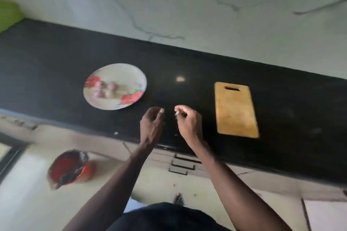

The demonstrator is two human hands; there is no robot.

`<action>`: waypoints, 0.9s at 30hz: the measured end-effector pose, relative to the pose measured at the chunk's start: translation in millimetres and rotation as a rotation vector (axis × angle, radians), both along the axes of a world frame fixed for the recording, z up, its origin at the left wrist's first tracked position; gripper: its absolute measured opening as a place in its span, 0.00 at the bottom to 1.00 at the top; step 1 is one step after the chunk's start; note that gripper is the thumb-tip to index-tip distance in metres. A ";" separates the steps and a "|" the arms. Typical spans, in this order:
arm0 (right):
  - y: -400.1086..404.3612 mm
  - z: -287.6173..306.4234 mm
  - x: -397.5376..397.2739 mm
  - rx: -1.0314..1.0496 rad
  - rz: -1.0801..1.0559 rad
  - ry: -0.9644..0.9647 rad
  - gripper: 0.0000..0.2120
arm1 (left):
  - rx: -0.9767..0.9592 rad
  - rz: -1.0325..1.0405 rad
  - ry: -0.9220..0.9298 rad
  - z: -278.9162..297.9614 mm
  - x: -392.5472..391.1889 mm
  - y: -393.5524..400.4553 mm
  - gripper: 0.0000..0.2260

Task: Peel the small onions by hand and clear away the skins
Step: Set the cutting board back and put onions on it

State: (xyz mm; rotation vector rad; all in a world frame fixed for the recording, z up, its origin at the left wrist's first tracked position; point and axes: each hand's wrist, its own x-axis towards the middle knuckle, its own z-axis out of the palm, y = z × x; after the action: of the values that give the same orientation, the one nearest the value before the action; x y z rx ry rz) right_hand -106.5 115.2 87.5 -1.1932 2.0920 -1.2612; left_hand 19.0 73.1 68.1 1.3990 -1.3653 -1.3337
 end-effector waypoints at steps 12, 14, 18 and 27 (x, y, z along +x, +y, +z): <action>78.1 -8.5 -210.3 0.488 -0.431 0.218 0.18 | 0.080 -0.492 -0.379 8.4 -194.1 4.9 0.10; 79.4 -11.3 -222.1 0.582 -0.426 0.193 0.19 | 0.116 -0.489 -0.397 6.9 -204.7 6.2 0.09; 75.8 -16.9 -221.4 0.649 -0.383 0.149 0.19 | 0.118 -0.451 -0.452 3.8 -210.9 10.0 0.06; 79.5 -37.1 -168.5 0.285 -0.278 0.087 0.08 | -0.092 -0.118 -0.728 -0.5 -167.4 -4.7 0.17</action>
State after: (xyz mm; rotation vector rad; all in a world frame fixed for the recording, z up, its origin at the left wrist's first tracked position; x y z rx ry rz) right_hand -275.0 194.7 50.4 -0.8695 2.4685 -0.9882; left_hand -148.4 68.5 67.5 1.8539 -1.9675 -0.8275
